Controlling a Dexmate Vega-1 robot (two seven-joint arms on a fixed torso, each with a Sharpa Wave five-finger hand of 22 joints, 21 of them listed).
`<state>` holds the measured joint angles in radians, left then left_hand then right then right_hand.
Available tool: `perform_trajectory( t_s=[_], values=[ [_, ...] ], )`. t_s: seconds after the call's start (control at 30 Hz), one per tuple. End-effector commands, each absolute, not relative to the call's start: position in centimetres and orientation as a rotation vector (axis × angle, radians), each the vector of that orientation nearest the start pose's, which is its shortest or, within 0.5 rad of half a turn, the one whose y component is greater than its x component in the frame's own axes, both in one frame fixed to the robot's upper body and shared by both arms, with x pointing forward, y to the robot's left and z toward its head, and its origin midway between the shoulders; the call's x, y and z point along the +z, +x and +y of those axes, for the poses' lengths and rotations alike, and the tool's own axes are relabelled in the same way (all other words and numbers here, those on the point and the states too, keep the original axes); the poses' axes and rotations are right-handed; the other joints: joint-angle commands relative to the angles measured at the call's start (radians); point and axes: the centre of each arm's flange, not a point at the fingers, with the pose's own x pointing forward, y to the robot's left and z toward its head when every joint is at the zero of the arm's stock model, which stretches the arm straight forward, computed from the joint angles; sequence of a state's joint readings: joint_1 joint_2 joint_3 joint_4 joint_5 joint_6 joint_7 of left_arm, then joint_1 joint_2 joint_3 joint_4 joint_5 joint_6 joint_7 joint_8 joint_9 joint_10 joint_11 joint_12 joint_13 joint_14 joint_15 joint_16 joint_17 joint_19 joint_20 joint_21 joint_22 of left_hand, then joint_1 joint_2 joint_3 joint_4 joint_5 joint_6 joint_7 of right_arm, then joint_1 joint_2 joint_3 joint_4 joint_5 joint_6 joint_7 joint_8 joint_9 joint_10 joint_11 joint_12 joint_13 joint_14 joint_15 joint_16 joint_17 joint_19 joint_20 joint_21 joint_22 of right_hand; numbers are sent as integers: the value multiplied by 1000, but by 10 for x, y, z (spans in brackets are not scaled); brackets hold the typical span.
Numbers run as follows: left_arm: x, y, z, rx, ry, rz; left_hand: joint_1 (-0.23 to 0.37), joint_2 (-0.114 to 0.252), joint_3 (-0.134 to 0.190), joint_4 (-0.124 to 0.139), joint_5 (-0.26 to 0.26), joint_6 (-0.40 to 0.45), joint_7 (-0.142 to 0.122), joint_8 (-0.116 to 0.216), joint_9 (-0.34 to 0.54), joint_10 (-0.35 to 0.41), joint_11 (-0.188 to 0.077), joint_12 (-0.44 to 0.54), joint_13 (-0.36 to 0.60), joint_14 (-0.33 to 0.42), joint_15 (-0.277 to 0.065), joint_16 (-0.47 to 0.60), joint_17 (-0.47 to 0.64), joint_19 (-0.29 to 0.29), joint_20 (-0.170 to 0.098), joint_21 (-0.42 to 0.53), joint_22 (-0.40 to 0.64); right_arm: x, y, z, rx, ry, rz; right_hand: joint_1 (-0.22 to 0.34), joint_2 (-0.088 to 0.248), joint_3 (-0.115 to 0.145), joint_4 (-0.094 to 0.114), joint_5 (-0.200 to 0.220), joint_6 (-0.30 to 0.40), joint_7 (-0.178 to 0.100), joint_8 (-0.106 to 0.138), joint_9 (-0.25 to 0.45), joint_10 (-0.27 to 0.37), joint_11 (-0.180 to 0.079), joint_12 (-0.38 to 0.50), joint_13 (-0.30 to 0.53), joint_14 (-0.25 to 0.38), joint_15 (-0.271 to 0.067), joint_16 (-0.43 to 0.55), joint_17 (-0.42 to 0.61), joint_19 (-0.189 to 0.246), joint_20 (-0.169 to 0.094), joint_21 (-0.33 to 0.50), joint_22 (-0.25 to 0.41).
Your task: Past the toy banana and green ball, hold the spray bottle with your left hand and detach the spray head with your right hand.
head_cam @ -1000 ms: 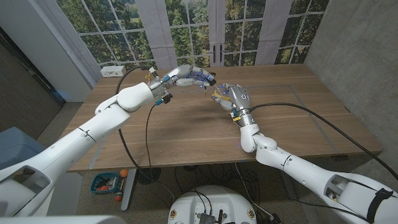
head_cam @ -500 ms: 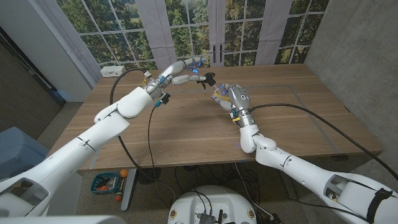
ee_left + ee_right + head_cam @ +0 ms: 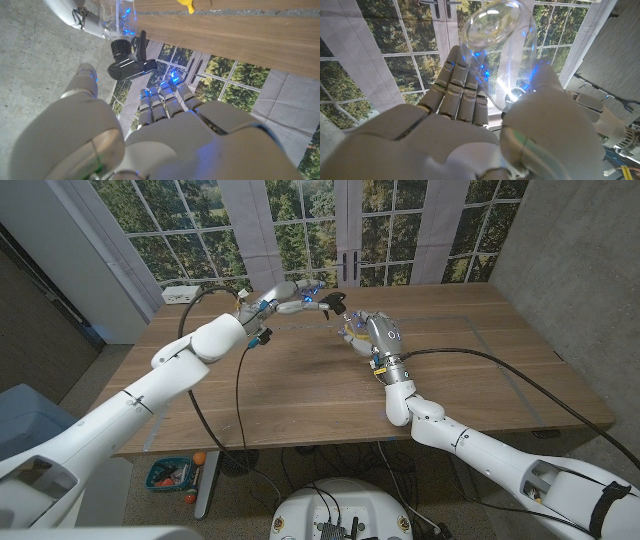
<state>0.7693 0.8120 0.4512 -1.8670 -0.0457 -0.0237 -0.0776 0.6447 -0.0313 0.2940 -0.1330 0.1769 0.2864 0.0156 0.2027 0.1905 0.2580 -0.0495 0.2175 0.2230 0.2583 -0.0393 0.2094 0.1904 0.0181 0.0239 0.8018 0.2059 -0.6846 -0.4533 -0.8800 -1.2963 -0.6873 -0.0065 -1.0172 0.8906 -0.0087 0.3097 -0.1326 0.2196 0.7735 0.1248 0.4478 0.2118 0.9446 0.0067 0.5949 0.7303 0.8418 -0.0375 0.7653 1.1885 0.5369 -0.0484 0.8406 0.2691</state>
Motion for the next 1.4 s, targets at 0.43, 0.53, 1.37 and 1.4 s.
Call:
perform_trajectory(
  t_s=[0.43,0.53,1.37,1.4],
  values=[
    [103,550,195,-373,981,-735,-58,49,41,-27,-2,440,-6,148,14,476,-79,139,29,391,-135,168,62,199,-30,5,-11,-44,609,-127,-469,-1029,-1224,136,147,2,3,10,246,-228,6,2,126,-133,-12,6,79,-181,-9,8,-6,-127,22,-7],
    [103,549,193,-412,976,-753,-49,52,44,-31,-1,440,-8,150,14,477,-79,139,34,392,-145,177,71,210,-35,10,-9,-45,610,-127,-467,-1034,-1218,137,146,2,3,10,253,-230,8,2,130,-130,-15,3,81,-181,-11,8,-7,-128,26,-9],
    [107,546,182,-472,1010,-855,140,62,6,-34,0,183,-177,-21,-4,135,-166,-45,-32,204,-173,546,587,193,-100,388,299,-54,617,-124,-426,-1074,-1183,139,144,0,1,9,255,-230,5,0,136,-130,-25,10,87,-180,-22,12,-14,-130,49,-23],
    [107,545,182,-473,1013,-855,142,63,-2,-32,1,143,-183,-21,-4,104,-168,-42,-33,171,-174,582,637,183,-100,413,313,-54,617,-124,-425,-1077,-1184,139,144,0,1,9,255,-230,5,0,136,-131,-26,10,87,-180,-22,12,-16,-130,49,-23]
  ],
)
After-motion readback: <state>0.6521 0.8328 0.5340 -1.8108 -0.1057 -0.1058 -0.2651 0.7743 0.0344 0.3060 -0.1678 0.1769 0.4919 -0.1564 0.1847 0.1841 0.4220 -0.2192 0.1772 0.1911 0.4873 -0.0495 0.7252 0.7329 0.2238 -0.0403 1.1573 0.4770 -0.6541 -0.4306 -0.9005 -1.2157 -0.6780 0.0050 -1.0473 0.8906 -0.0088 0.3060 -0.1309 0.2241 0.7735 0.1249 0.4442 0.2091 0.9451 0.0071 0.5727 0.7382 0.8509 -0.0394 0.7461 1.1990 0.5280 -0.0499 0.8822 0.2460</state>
